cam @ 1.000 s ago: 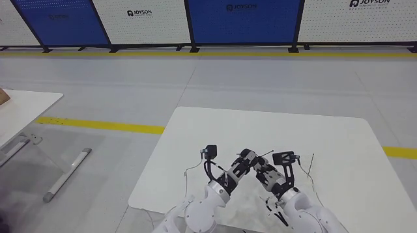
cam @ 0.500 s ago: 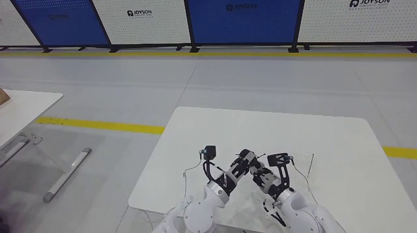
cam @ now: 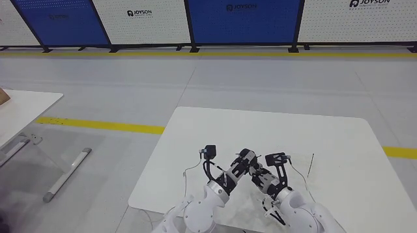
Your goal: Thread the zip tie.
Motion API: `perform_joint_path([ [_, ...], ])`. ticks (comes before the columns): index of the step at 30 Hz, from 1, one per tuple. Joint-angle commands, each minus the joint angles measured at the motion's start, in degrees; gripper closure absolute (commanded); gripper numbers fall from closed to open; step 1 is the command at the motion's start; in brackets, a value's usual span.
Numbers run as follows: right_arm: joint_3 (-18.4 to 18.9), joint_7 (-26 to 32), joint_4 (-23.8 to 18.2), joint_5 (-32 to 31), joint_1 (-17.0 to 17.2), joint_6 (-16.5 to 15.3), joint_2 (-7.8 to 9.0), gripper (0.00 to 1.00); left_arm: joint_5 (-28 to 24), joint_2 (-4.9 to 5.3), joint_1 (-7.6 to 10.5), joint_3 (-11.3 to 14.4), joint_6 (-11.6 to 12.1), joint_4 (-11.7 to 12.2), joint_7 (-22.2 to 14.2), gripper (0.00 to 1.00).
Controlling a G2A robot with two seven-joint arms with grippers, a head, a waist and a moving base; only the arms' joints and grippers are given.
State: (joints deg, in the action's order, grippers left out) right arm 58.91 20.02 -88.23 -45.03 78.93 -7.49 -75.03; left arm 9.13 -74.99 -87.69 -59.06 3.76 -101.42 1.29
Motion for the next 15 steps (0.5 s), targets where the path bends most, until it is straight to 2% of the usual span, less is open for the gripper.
perform_joint_path([
  [1, 0.0, 0.1, 0.2, -0.1, -0.1, -0.1, 0.01, 1.0, 0.0, -0.01, 0.07, 0.0, 0.0, 0.0, 0.1, 1.0],
  [15, -0.1, 0.6, 0.7, -0.7, -0.1, -0.7, 0.15, 1.0, 0.2, -0.02, 0.02, 0.4, -0.1, -0.1, 0.4, 1.0],
])
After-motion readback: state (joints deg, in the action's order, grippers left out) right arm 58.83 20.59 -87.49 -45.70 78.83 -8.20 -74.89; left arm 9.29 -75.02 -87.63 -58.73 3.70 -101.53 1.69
